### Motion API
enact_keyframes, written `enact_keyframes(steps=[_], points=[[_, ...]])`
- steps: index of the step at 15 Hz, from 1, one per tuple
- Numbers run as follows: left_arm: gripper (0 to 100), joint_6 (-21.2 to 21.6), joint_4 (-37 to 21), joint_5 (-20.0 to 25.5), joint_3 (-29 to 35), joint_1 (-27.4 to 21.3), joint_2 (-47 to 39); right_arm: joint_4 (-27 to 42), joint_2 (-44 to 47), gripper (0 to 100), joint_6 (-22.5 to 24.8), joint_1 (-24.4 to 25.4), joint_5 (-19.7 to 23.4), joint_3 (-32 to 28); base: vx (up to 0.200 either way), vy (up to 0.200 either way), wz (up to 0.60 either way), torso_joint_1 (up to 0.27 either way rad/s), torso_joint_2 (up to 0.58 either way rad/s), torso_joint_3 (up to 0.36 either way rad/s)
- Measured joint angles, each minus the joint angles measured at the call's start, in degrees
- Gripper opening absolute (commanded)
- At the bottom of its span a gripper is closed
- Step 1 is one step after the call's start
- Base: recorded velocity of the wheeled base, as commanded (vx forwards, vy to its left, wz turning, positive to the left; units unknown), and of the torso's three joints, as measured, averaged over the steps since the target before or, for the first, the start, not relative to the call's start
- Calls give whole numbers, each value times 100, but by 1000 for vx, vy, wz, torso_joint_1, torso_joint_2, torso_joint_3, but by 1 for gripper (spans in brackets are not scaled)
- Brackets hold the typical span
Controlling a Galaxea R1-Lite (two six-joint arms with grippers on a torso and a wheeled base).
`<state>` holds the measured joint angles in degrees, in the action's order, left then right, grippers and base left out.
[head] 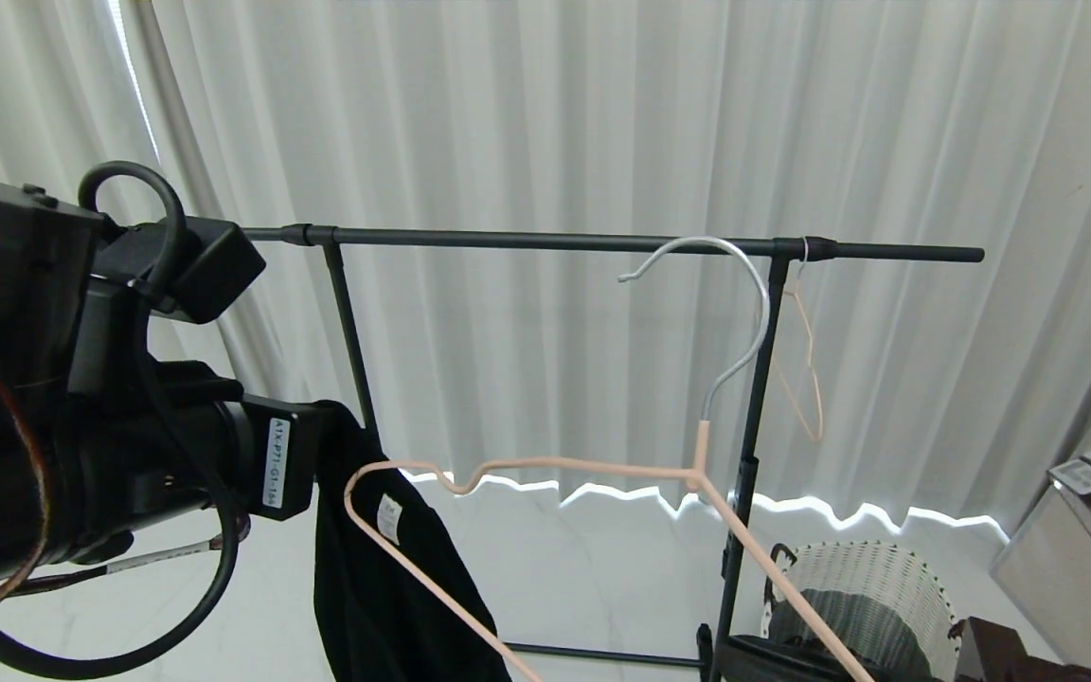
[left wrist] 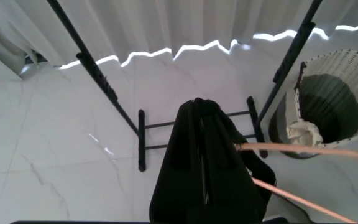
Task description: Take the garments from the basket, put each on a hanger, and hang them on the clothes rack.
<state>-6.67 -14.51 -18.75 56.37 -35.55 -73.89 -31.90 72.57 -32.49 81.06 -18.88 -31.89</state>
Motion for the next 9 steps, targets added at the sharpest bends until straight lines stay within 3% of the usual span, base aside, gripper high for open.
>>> enact_keyframes(steps=[5,9], points=[[0,-59,1,-43,-1,-4,-141,-247,221,0,182,-157,-2,-41,0,0,0,0,0,0],[0,-334,1,-400,-1,-4,-263,-430,468,0,249,-171,-5,-204,0,0,0,0,0,0]])
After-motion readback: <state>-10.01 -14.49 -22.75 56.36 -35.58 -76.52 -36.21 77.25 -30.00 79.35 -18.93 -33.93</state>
